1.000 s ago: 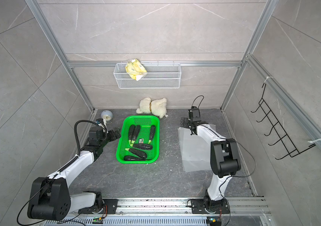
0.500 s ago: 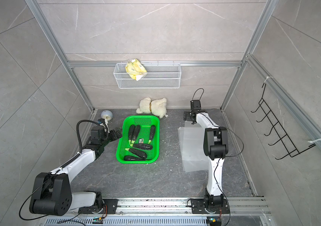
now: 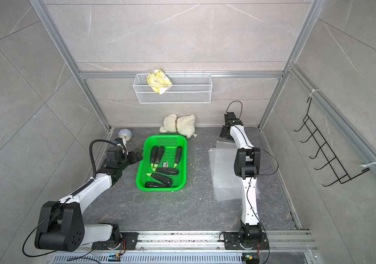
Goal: Place the eggplant in a zip-top bag and seal the zipper
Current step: Adjust the zipper food storage bag at the center of the board.
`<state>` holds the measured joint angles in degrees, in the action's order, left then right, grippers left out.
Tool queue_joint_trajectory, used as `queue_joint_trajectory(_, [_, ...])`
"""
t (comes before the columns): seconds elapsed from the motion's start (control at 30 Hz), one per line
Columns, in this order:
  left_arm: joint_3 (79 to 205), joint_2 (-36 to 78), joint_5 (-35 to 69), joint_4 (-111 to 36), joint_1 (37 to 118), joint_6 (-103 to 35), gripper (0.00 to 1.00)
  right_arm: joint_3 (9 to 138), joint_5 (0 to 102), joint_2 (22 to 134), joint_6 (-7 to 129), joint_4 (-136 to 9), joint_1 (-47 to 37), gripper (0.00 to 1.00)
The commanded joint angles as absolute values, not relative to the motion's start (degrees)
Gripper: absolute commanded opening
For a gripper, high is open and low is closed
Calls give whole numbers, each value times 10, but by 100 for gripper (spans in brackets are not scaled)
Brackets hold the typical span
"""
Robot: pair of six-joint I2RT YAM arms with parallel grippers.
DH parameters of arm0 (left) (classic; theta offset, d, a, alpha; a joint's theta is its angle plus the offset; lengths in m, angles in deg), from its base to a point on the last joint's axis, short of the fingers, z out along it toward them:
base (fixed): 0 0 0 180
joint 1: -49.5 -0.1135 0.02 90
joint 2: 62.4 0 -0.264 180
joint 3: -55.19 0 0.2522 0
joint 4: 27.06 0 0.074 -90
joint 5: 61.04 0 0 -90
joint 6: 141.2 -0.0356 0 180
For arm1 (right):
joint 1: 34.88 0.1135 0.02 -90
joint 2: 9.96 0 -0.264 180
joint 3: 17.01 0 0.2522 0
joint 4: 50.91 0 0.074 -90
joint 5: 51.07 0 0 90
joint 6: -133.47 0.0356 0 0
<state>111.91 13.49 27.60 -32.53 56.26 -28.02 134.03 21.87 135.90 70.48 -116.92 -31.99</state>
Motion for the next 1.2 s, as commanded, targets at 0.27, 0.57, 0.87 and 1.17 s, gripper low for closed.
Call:
queue_joint_trajectory(0.27, [1124, 123, 282, -320, 564, -283, 99, 1471, 164, 1450, 792, -1314, -311, 92])
queue_joint_trajectory(0.57, [1118, 123, 279, -314, 563, -280, 99, 1460, 202, 1455, 801, -1311, -327, 91])
queue_joint_trajectory(0.87, [1111, 115, 279, -312, 563, -278, 99, 1350, 273, 1415, 808, -1244, -331, 74])
queue_joint_trajectory(1.17, [1110, 109, 279, -317, 563, -279, 99, 1207, 302, 1332, 803, -1154, -332, 48])
